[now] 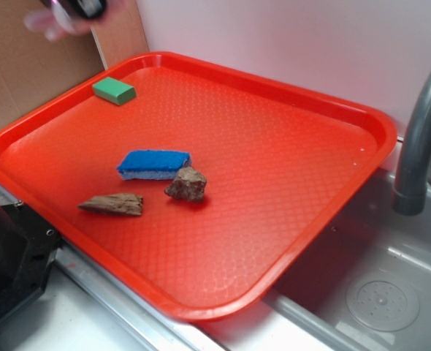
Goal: Grab the pink bunny.
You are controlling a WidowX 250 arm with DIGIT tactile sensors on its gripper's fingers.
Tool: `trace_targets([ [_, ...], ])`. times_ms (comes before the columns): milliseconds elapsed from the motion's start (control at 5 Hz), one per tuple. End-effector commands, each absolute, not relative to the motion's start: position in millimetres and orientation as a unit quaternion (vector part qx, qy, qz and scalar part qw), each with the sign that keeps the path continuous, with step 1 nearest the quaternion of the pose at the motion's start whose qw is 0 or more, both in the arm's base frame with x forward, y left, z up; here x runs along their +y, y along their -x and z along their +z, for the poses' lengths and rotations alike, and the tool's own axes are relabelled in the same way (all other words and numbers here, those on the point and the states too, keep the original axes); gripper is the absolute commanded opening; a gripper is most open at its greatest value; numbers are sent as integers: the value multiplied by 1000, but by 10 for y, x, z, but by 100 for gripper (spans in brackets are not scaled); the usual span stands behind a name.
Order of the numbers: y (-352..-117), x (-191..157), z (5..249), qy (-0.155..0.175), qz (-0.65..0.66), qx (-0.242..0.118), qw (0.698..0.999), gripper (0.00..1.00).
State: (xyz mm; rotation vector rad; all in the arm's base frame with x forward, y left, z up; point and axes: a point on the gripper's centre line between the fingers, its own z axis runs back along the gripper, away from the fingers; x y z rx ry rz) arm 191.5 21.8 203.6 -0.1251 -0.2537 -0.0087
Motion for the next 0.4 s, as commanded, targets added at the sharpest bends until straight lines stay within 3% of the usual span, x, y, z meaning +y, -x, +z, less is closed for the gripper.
trace_targets([
  [0,-2154,241,2191,7,36,-52,998,0],
  [200,-2208,231,2065,-1,22,-29,999,0],
])
